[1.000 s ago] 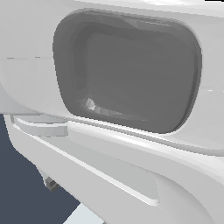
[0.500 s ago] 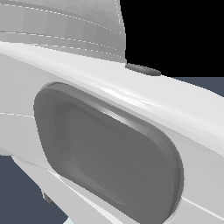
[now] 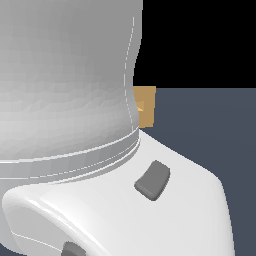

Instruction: Insert the peg into the horizontal hole in a box.

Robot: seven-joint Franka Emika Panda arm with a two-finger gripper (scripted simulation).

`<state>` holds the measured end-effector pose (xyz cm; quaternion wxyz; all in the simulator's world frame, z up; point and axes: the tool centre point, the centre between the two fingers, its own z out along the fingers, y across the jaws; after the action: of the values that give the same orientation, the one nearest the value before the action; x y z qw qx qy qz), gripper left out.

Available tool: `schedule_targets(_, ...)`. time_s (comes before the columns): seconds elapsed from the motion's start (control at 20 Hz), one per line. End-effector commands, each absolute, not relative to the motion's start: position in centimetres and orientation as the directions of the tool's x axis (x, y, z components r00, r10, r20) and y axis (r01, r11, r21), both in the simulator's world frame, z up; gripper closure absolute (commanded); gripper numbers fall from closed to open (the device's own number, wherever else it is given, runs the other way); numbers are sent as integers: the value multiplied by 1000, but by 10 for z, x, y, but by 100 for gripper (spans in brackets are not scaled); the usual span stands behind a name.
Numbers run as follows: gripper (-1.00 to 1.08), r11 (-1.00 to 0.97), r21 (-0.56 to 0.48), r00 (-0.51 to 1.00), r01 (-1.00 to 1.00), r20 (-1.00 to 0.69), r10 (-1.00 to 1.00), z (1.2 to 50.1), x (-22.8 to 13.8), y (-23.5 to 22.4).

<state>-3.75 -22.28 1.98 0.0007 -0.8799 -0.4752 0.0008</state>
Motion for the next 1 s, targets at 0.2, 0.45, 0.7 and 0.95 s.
schedule_targets(0.2,108,-549,0,549,836,0,836,19,-37,-223)
schedule_targets(0.45,108,-549,0,549,836,0,836,19,-37,-223)
schedule_targets(0.7,108,-535,0,535,845,0,845,21,-31,-217)
schedule_targets(0.95,108,-475,1,475,880,-1,880,29,-9,-190)
